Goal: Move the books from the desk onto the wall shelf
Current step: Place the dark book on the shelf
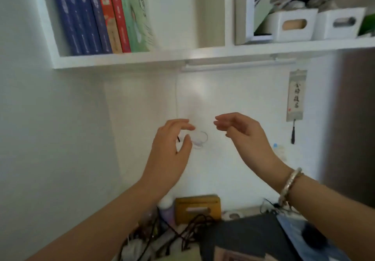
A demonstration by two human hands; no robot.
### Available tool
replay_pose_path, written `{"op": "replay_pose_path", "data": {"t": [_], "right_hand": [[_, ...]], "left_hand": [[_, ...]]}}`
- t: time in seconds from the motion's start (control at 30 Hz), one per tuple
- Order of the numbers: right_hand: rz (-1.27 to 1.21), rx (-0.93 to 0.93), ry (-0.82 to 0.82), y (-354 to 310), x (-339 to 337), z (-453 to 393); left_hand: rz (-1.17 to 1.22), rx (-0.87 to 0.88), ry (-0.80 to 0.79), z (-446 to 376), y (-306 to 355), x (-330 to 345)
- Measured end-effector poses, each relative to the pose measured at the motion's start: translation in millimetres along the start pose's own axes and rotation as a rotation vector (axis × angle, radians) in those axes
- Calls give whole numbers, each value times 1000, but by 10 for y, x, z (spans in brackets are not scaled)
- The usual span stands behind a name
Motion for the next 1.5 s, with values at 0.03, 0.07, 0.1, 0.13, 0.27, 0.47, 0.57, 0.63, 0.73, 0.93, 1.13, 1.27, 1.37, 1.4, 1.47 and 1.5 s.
{"op": "replay_pose_path", "data": {"t": [0.03,0.07,0.1,0.13,0.27,0.47,0.57,0.63,0.73,0.93,1.13,1.27,1.37,1.4,1.47,1.5], "right_hand": [[28,63,-10,217,-34,177],[60,130,-25,444,-64,359],[97,200,-42,679,-91,545],[142,270,-64,919,-113,726],[338,518,-203,1826,-152,1399],[504,812,-427,2738,-168,2109],[533,826,-568,2961,-88,2318],[550,752,-668,3030,33,2378],[520,722,-730,3100,205,2405],[562,628,-871,3231,388,2330],[490,684,-907,3267,413,2337],[376,753,-732,3338,362,2283],[356,755,-581,3349,274,2232],[360,752,-534,3338,237,2213],[376,760,-443,3297,176,2167],[375,770,-402,3255,153,2137]], "left_hand": [[37,-46,-37,185,-77,138],[66,-90,-74,373,-150,272],[92,-141,-111,563,-238,410],[119,-207,-152,753,-346,551],[143,-516,-325,1489,-879,1120],[50,-847,-449,2316,-1485,1786],[-42,-958,-496,2576,-1696,2008],[-66,-1024,-537,2714,-1823,2118],[-47,-1169,-587,2941,-2051,2256],[33,-1356,-545,3157,-2322,2448],[77,-1481,-480,3519,-2844,2671],[147,-1275,-440,2982,-2063,2574],[153,-1073,-450,2782,-1853,2579],[161,-1019,-431,2696,-1803,2557],[146,-919,-403,2507,-1700,2496],[122,-874,-405,2411,-1654,2445]]}}
Point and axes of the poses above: each hand's wrist, its own z-axis away from the middle knuckle, its own x-axis out of the palm, y = z × x, the point moved 6 cm from there along -z, towards the middle knuckle, and after that the axes turned 10 degrees about z, right-handed, at the moved point
